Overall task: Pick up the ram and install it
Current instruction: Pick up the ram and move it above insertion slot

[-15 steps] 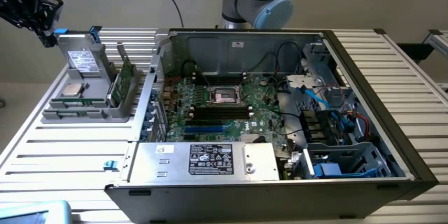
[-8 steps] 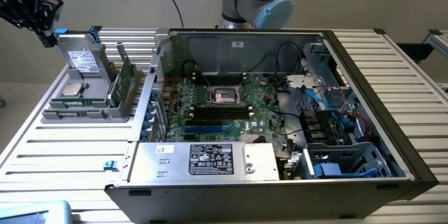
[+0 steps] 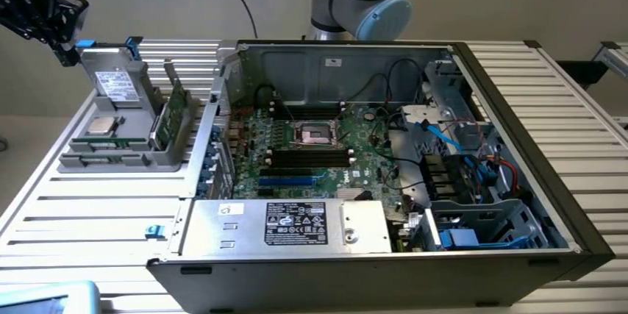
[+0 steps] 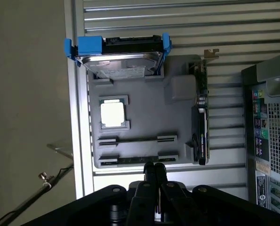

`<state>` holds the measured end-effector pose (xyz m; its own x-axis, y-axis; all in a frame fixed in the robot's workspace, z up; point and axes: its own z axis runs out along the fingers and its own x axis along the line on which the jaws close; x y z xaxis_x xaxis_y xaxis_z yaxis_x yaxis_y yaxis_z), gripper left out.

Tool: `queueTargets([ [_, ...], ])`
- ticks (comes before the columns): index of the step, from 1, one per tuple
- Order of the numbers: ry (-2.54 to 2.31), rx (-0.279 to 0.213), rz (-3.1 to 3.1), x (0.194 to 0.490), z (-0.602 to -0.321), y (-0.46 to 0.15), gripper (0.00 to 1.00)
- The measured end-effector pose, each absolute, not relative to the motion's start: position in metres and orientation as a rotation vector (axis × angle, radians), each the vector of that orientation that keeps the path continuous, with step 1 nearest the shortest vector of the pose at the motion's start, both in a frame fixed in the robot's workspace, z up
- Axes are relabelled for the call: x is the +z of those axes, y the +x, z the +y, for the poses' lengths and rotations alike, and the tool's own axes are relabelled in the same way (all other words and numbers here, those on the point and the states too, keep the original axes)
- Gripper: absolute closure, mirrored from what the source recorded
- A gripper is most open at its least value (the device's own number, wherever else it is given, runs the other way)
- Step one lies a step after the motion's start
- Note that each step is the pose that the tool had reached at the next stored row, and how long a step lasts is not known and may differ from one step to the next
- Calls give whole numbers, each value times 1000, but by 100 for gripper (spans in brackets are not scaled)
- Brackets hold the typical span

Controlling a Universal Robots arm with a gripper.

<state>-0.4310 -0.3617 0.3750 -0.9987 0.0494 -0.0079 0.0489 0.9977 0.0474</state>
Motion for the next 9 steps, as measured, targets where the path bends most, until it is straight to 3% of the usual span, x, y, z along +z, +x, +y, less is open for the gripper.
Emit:
queueTargets([
  [9,-181,75,3130,375,-362,-431,89],
])
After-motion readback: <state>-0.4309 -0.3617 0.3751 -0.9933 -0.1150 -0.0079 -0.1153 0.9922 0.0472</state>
